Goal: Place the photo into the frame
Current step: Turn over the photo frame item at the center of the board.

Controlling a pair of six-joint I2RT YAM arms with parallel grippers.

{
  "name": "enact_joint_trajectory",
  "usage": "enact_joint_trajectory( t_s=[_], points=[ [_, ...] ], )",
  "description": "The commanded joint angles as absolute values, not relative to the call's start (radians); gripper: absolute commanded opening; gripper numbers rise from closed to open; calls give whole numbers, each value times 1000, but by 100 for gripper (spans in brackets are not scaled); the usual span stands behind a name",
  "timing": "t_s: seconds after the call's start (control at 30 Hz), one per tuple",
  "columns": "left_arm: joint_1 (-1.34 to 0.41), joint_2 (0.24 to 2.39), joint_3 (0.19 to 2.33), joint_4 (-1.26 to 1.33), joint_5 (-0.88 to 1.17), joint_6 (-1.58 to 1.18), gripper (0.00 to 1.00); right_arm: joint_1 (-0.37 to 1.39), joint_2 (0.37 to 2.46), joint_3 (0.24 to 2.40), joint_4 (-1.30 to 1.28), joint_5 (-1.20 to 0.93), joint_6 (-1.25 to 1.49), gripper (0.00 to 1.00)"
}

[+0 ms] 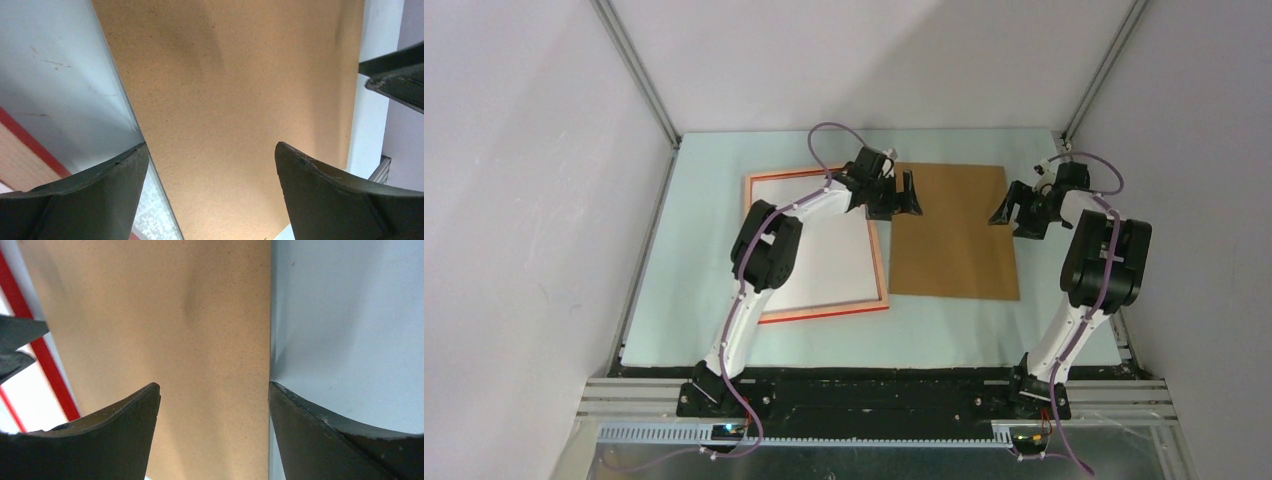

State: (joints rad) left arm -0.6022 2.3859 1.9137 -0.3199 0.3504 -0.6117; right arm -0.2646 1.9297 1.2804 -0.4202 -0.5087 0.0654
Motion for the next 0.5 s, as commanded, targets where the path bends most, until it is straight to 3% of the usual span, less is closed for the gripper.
enact_joint_trajectory(
  t_s=[0.0, 0.47],
  points=[
    [-632, 2352, 1882, -367, 418, -647, 100, -238, 1793, 1285, -519, -807, 81, 81],
    [-658, 2302, 1852, -364, 442, -666, 100, -218, 1531, 1284, -600, -1004, 80, 80]
  ],
)
